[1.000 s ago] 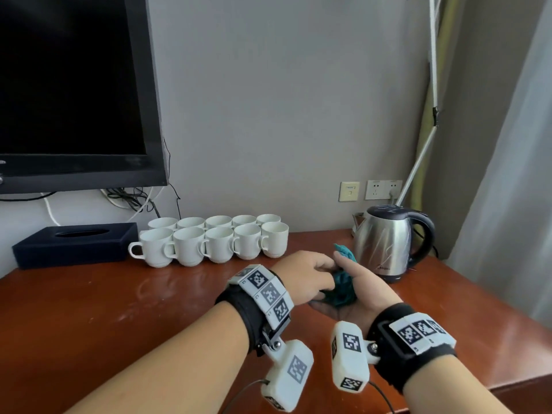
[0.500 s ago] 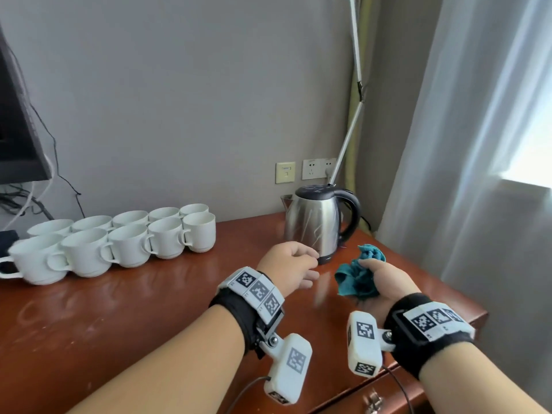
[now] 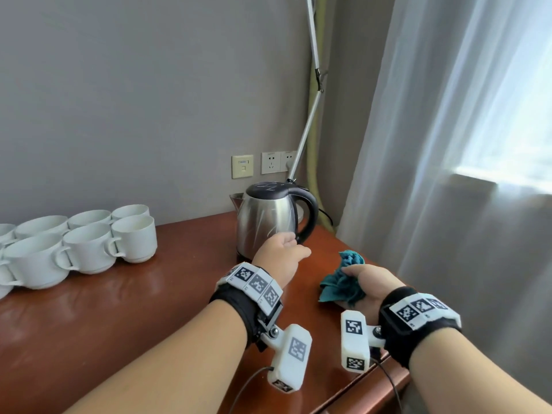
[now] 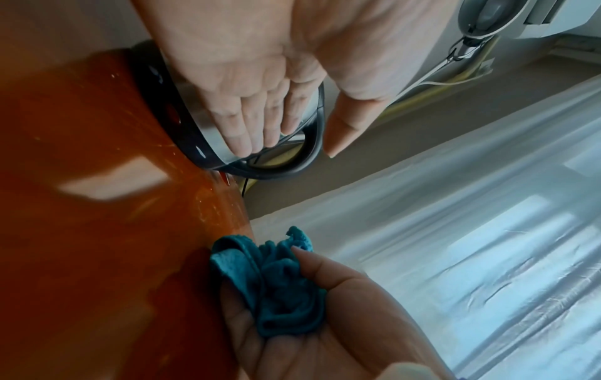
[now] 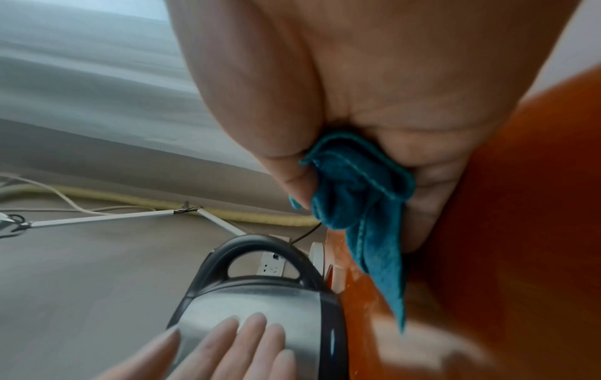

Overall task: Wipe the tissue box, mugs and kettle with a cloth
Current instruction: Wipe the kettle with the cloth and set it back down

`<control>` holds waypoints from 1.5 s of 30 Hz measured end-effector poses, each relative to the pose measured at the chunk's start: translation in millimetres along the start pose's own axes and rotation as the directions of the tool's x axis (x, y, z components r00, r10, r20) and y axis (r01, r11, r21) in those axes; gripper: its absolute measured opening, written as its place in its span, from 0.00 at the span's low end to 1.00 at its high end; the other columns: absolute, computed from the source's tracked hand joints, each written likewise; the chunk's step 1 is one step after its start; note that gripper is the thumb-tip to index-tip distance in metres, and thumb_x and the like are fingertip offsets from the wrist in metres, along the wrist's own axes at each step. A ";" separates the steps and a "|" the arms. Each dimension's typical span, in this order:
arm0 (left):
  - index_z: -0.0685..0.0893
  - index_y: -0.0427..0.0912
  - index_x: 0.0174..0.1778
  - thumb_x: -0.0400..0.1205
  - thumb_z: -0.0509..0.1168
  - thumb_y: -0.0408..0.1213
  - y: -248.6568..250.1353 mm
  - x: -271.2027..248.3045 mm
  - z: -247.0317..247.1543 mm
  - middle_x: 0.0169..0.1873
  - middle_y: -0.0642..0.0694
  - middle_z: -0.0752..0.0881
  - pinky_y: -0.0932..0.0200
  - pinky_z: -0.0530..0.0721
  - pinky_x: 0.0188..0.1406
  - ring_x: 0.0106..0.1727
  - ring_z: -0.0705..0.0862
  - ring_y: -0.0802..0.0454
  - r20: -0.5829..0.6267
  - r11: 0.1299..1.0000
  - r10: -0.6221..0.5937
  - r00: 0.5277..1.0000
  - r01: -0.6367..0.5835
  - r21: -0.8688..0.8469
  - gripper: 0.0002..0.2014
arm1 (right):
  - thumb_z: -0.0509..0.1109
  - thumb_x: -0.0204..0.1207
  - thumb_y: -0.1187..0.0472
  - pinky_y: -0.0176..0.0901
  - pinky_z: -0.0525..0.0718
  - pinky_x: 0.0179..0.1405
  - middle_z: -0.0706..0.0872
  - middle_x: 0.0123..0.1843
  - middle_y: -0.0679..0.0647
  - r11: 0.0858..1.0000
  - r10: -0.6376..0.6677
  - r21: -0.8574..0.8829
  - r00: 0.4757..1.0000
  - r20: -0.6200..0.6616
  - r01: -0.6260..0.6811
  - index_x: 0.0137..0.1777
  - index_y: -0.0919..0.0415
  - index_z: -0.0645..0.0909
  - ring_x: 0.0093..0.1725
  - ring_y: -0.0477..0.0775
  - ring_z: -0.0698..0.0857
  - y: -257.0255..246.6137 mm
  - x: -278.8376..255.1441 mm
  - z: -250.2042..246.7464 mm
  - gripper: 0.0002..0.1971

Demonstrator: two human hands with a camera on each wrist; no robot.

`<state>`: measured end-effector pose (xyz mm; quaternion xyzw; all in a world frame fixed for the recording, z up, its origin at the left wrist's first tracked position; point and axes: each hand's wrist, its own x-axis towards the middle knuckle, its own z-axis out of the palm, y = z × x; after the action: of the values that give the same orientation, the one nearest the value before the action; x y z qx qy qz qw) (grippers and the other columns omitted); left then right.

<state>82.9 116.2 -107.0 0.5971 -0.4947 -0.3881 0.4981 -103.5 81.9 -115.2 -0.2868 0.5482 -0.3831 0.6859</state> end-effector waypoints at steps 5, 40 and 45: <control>0.68 0.49 0.88 0.67 0.72 0.51 1.9 21.3 14.5 0.84 0.49 0.74 0.42 0.75 0.82 0.82 0.75 0.50 0.032 0.999 0.001 0.999 -0.002 0.035 0.49 | 0.64 0.90 0.65 0.65 0.89 0.42 0.88 0.65 0.72 0.999 0.042 0.010 0.998 0.048 -0.043 0.67 0.72 0.79 0.58 0.72 0.90 -8.2 9.8 -13.7 0.12; 0.65 0.53 0.89 0.73 0.73 0.59 17.7 83.5 54.8 0.84 0.51 0.72 0.43 0.71 0.83 0.83 0.73 0.47 0.009 0.996 0.013 1.000 -0.014 0.089 0.48 | 0.66 0.89 0.63 0.61 0.95 0.40 0.92 0.56 0.71 0.981 0.115 0.137 0.981 0.156 -0.136 0.70 0.72 0.78 0.51 0.68 0.95 -8.4 30.5 -35.9 0.15; 0.81 0.49 0.72 0.75 0.66 0.70 27.3 72.3 49.4 0.70 0.46 0.85 0.43 0.79 0.71 0.71 0.83 0.44 -0.002 0.978 0.076 0.997 -0.074 0.197 0.36 | 0.66 0.88 0.63 0.60 0.95 0.39 0.92 0.57 0.71 0.980 0.108 0.150 0.982 0.154 -0.132 0.71 0.72 0.78 0.50 0.68 0.95 -5.7 30.4 -37.8 0.16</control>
<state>45.2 34.7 -88.2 0.6264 -0.5504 -0.3152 0.4531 -138.3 54.3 -135.6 -0.2244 0.4806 -0.3617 0.7667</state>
